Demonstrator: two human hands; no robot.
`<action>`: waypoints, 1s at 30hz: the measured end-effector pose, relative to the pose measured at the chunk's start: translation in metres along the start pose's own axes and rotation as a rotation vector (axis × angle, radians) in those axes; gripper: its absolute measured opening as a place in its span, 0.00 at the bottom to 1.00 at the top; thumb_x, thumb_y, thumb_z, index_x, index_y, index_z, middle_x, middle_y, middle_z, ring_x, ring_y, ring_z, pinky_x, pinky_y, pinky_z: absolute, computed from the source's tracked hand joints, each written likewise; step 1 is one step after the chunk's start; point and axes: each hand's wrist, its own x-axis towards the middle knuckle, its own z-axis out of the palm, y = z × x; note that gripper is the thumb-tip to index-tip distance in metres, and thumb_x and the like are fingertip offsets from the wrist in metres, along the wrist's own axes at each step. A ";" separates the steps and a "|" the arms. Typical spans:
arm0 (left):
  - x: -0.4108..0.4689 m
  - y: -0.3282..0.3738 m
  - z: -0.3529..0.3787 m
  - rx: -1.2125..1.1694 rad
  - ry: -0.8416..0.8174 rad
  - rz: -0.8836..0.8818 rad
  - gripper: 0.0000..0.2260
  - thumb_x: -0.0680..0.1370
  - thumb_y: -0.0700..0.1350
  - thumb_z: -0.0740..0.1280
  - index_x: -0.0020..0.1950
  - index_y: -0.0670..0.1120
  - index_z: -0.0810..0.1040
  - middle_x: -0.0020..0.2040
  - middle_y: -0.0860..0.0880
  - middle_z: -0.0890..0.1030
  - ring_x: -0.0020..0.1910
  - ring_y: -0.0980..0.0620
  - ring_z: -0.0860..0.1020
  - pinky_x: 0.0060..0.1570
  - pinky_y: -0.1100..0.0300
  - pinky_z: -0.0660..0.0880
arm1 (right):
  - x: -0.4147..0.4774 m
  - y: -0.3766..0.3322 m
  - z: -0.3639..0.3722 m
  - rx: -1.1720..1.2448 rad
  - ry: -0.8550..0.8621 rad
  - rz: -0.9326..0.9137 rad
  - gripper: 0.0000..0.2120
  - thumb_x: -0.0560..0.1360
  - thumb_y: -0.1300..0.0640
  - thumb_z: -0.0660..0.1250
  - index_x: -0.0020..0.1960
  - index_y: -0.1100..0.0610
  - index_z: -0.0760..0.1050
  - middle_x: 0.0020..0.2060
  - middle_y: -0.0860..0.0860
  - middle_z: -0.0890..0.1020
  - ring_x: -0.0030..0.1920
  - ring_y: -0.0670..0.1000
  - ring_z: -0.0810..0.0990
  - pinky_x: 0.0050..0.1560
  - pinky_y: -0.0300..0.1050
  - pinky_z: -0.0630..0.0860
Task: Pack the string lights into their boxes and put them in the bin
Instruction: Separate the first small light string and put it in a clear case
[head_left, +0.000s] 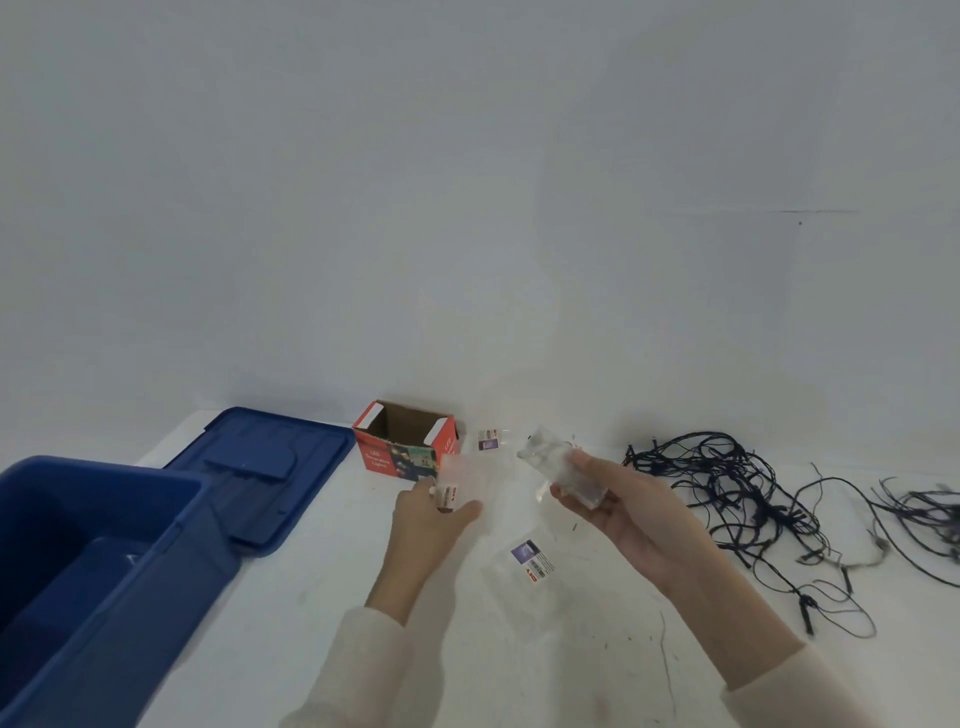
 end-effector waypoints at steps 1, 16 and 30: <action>-0.009 0.007 -0.002 -0.139 -0.015 0.006 0.18 0.73 0.48 0.71 0.60 0.49 0.70 0.50 0.54 0.74 0.46 0.53 0.75 0.45 0.64 0.73 | -0.004 -0.003 0.003 -0.049 -0.016 -0.037 0.12 0.68 0.63 0.70 0.48 0.70 0.80 0.47 0.61 0.83 0.40 0.55 0.82 0.48 0.47 0.82; -0.087 0.067 0.010 -0.947 -0.190 0.203 0.33 0.65 0.39 0.73 0.66 0.55 0.66 0.45 0.50 0.82 0.40 0.50 0.83 0.36 0.61 0.79 | -0.061 -0.024 0.035 -0.166 -0.044 -0.430 0.12 0.68 0.57 0.69 0.41 0.68 0.81 0.41 0.56 0.83 0.41 0.52 0.81 0.43 0.40 0.79; -0.113 0.089 0.023 -0.998 -0.145 0.227 0.20 0.70 0.62 0.60 0.61 0.62 0.63 0.53 0.52 0.81 0.49 0.53 0.82 0.52 0.52 0.78 | -0.084 -0.025 0.030 -0.525 0.167 -0.665 0.07 0.70 0.58 0.73 0.45 0.47 0.82 0.41 0.49 0.86 0.42 0.46 0.84 0.41 0.29 0.74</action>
